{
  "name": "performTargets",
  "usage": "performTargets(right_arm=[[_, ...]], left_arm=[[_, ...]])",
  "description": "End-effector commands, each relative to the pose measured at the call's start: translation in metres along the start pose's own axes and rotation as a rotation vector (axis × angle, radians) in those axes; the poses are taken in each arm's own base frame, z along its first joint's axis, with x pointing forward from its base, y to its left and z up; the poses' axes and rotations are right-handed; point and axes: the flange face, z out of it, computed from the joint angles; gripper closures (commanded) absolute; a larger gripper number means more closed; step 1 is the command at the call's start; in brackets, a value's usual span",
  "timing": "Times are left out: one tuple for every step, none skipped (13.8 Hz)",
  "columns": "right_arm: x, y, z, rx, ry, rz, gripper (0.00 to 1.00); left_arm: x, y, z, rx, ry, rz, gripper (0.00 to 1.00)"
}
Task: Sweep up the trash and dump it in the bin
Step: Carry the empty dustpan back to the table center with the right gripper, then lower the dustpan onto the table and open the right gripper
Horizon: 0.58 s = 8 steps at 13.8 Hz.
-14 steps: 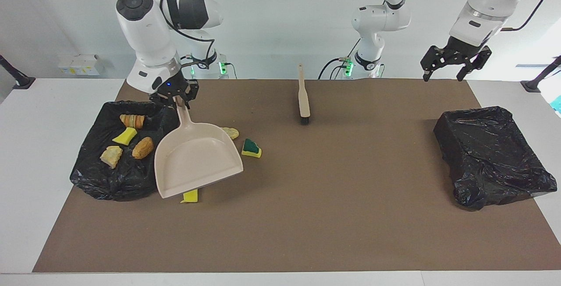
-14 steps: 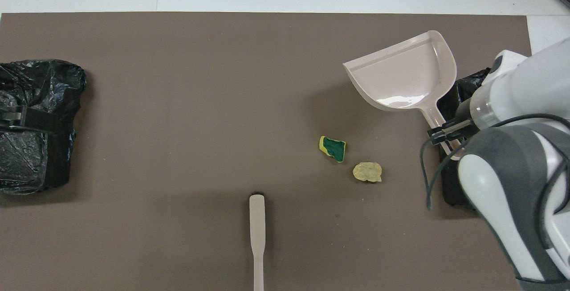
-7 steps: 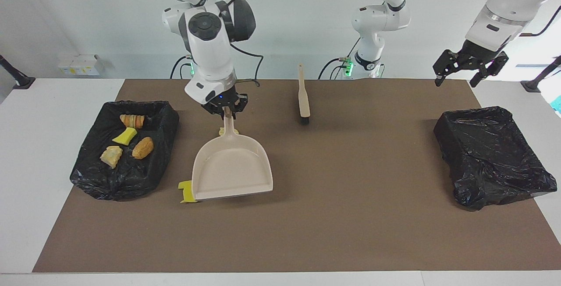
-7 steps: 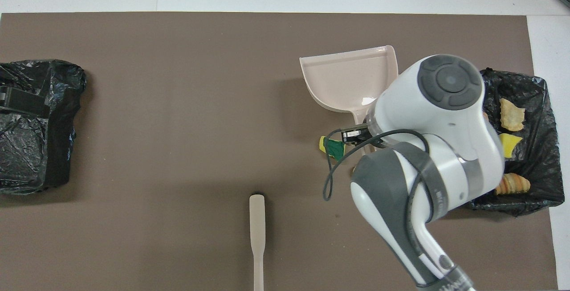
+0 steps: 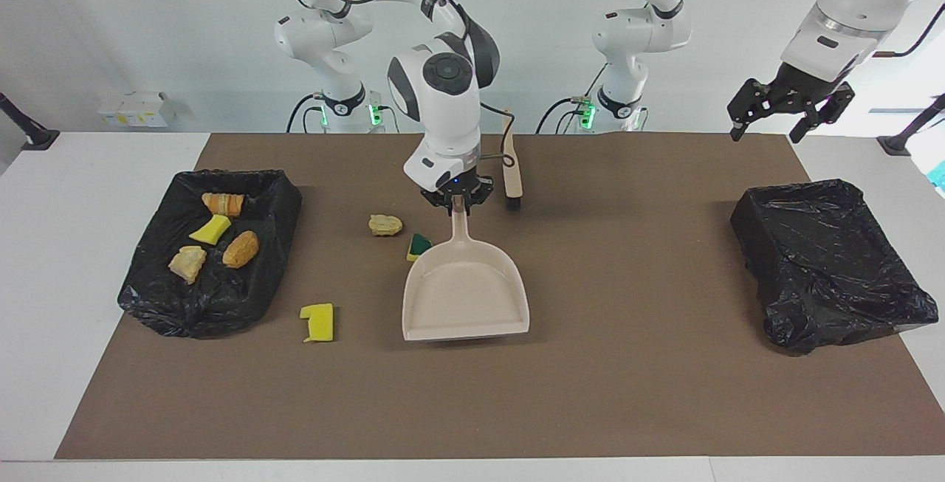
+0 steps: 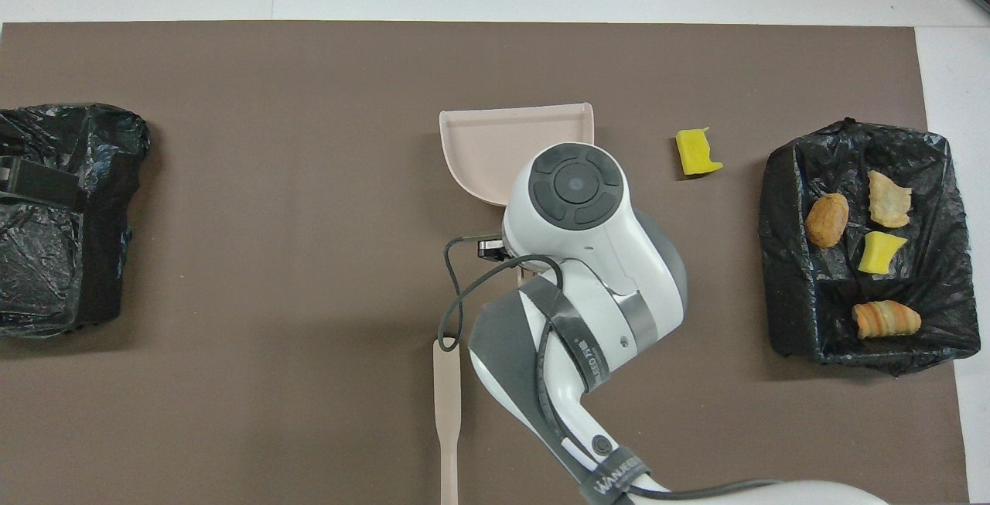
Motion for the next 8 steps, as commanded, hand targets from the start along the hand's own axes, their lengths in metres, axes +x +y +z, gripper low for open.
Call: performTargets(right_arm=[[0.018,-0.05,0.016,0.034,0.019,0.065,1.0],[0.023,-0.061,0.03,0.033,0.021,0.085,1.0],[0.022,-0.074,0.039,0.039,0.027,0.075,1.0],[0.023,-0.079,0.046,0.043,0.033,0.07,1.0],[0.023,-0.079,0.048,0.048,0.036,0.069,1.0],[0.024,-0.078,0.049,0.053,0.033,0.075,1.0],[0.026,-0.075,0.048,0.072,0.023,0.092,0.98],[0.026,-0.075,0.052,0.095,-0.001,0.108,0.7]], left_arm=[[-0.007,0.005,-0.005,0.012,-0.009,0.019,0.0],[-0.007,0.006,-0.004,0.01,-0.015,0.019,0.0],[-0.009,0.007,-0.002,0.008,-0.033,0.019,0.0],[-0.011,0.007,-0.003,0.007,-0.038,0.019,0.0],[-0.011,0.007,-0.004,0.008,-0.036,0.019,0.0],[-0.011,0.005,-0.004,0.008,-0.035,0.017,0.0],[-0.012,0.004,-0.004,0.006,-0.039,0.014,0.0],[-0.013,0.005,-0.003,0.006,-0.044,0.014,0.0]])
